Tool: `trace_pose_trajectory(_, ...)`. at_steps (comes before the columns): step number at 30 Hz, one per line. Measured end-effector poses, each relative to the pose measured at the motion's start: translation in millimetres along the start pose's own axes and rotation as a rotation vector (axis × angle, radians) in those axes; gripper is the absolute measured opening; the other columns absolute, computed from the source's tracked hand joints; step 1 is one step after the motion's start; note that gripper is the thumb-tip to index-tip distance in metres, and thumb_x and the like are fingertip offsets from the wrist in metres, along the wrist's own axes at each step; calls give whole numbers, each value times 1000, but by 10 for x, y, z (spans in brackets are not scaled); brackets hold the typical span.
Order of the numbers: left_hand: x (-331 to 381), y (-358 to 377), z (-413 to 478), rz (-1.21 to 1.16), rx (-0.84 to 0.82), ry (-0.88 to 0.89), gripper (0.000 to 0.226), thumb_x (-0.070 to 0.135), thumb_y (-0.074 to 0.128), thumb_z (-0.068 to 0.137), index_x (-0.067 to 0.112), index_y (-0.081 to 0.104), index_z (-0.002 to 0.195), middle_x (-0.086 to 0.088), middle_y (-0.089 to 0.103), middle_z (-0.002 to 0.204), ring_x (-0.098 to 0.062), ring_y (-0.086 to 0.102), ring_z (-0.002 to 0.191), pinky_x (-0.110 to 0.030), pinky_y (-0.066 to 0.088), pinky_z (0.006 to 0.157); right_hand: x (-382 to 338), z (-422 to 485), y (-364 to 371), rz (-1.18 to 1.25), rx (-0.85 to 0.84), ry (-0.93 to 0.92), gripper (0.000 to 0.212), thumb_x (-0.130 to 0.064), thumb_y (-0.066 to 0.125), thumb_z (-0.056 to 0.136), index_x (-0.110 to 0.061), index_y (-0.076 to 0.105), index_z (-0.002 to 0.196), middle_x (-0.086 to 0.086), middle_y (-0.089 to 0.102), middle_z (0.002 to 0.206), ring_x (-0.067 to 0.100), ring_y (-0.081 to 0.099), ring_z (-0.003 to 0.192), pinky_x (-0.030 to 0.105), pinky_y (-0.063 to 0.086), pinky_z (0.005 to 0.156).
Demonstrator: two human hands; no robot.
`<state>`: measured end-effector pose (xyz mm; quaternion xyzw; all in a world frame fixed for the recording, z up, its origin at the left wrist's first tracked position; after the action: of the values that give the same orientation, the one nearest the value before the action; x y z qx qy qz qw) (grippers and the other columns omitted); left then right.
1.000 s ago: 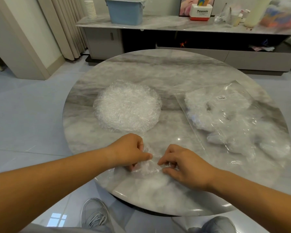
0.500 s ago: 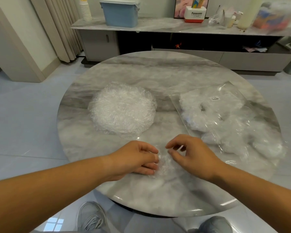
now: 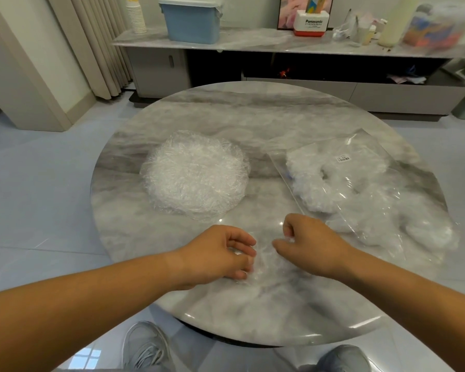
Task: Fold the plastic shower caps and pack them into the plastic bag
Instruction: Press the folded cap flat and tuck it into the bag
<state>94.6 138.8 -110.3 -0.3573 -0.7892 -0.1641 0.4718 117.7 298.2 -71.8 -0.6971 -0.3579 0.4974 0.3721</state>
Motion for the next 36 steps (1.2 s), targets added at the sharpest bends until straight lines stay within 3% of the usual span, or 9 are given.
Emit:
trace_pose_trajectory(3,1,7,-6,-54,-9,-13,37,-9,66,89,9,64,121,-10,67,120,-22,75,88,-39,62,85,-100,-46,-46,444,117,-17,30,-31,81,81,-21,53,84,-11,56,75,2,49,64,16,38,60)
trace_pose_trajectory(6,24,16,-27,-136,-25,-20,39,-16,65,87,13,65,113,-8,67,118,-27,75,94,-41,61,86,-265,-88,81,710,62,-104,27,-22,87,77,-22,62,88,-9,62,72,2,55,64,20,47,65)
trace_pose_trajectory(11,11,-9,-37,-168,-57,-33,61,-18,62,86,20,54,133,-8,68,124,-32,74,100,-40,61,87,-386,-204,333,525,-116,-247,14,-37,75,87,-29,70,97,-16,69,84,0,61,73,17,49,71)
trace_pose_trajectory(14,50,-47,-42,-181,-79,-40,60,-16,58,89,22,52,136,-6,66,129,-37,72,104,-43,59,92,-385,-253,372,427,-165,-310,35,-63,59,85,-40,69,109,-16,69,97,5,64,90,20,51,81)
trace_pose_trajectory(17,162,-161,-30,-99,-33,-16,42,9,68,93,23,55,131,-8,69,124,-37,75,93,-40,62,80,-466,-309,418,244,-194,-447,53,-66,47,89,-33,66,125,-14,63,112,4,58,106,21,47,92)
trace_pose_trajectory(20,237,-378,17,130,116,51,35,27,75,90,24,59,121,-5,71,106,-25,76,75,-32,58,59,-518,-376,512,28,-214,-540,56,-65,44,94,-32,58,138,-14,49,126,1,43,117,21,38,102)
trace_pose_trajectory(25,226,-445,110,467,201,105,38,36,82,82,23,63,112,4,71,89,5,59,55,-14,46,55,-560,-476,606,-228,-168,-635,57,-69,34,97,-40,47,144,-9,38,138,10,36,123,29,32,107)
trace_pose_trajectory(31,152,-363,187,414,134,9,41,27,84,81,16,60,113,-2,70,76,-11,66,65,-23,57,59,-524,-545,582,-298,-140,-688,55,-69,32,98,-41,48,143,-8,36,154,15,24,145,29,19,113)
trace_pose_trajectory(36,68,-331,215,393,90,-56,35,25,86,80,-2,69,95,-1,67,65,-11,63,61,-24,58,64,-409,-490,580,-102,-215,-585,61,-73,30,93,-41,55,139,-22,29,157,3,3,151,32,11,122)
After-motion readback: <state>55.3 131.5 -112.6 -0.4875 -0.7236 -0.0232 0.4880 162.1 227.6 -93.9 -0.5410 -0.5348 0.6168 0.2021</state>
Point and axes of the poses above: each hand's wrist, its own z-axis towards the middle knuckle, its own y-axis out of the palm, x = y × z, the point moved 10 cm from there along z, towards the middle knuckle
